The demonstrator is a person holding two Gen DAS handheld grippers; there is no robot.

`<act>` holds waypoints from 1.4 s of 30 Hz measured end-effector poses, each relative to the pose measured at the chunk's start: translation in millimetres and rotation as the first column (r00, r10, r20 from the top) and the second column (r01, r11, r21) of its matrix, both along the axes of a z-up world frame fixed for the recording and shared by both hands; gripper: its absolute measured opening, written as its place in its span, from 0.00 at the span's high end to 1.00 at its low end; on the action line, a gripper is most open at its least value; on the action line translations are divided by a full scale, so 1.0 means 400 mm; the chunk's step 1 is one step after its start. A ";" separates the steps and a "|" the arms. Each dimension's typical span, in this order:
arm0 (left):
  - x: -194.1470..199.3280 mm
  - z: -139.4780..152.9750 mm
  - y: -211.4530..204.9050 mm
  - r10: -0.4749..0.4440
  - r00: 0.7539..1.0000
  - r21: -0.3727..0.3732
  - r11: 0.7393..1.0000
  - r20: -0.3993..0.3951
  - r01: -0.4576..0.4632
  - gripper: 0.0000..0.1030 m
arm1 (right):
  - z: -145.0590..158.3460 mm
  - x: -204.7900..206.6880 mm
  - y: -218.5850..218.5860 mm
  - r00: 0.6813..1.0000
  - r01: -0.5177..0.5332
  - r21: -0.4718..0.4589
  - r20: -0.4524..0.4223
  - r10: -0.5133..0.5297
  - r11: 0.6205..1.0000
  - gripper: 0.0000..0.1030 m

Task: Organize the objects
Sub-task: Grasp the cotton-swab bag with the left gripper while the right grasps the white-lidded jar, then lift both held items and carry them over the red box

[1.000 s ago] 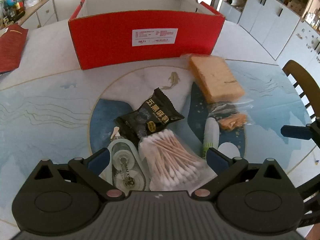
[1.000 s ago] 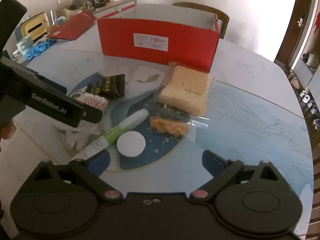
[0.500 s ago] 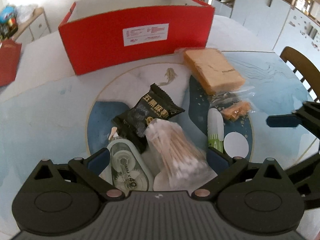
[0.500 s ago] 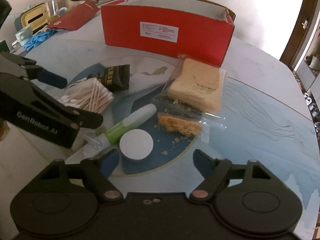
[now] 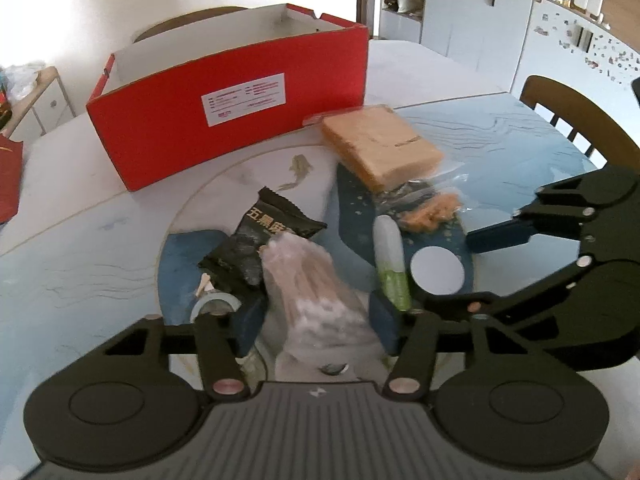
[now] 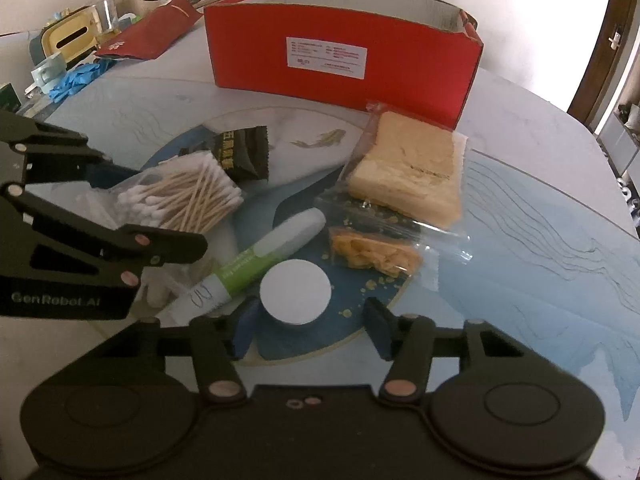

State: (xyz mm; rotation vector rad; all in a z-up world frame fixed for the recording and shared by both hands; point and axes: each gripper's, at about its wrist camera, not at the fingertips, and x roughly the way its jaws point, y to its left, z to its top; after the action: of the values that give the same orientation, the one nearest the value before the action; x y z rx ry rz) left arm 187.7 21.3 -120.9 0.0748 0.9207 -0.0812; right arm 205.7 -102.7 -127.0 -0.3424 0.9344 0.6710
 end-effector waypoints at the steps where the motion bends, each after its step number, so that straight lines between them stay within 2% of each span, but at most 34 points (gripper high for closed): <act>1: -0.003 0.001 -0.002 -0.003 1.000 -0.003 1.000 -0.001 0.003 0.53 | 0.000 0.000 0.002 1.000 -0.001 0.001 0.001 0.001 1.000 0.51; 3: -0.004 0.001 -0.002 -0.010 1.000 -0.012 1.000 -0.008 0.010 0.61 | 0.000 -0.001 0.005 1.000 -0.003 0.004 0.002 0.003 1.000 0.57; 6: -0.010 0.002 0.004 -0.007 1.000 -0.032 0.999 -0.007 0.007 0.65 | 0.003 -0.003 0.005 1.000 0.000 0.009 0.006 0.000 1.000 0.64; 13: -0.030 0.016 0.031 0.014 1.000 -0.095 0.995 0.013 -0.013 0.74 | 0.030 -0.019 -0.004 0.999 0.017 0.034 0.050 -0.019 0.999 0.64; 18: -0.050 0.036 0.048 0.022 0.999 -0.129 0.991 0.032 -0.018 0.78 | 0.062 -0.029 -0.022 0.998 0.044 0.080 0.044 -0.048 0.996 0.64; 31: -0.089 0.097 0.078 0.013 0.998 -0.197 0.980 0.061 -0.001 0.79 | 0.169 -0.058 -0.039 0.995 0.079 0.143 0.042 -0.086 0.987 0.64; 42: -0.057 0.195 0.126 0.000 0.995 -0.239 0.971 0.102 0.024 0.79 | 0.285 -0.009 -0.005 0.993 0.068 0.177 0.085 -0.084 0.982 0.64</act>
State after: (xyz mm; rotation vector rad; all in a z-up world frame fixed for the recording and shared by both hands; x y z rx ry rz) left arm 164.7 71.5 -43.0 -0.1395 0.8036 -0.1977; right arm 202.1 -104.7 -12.8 -0.1799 0.7904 0.6562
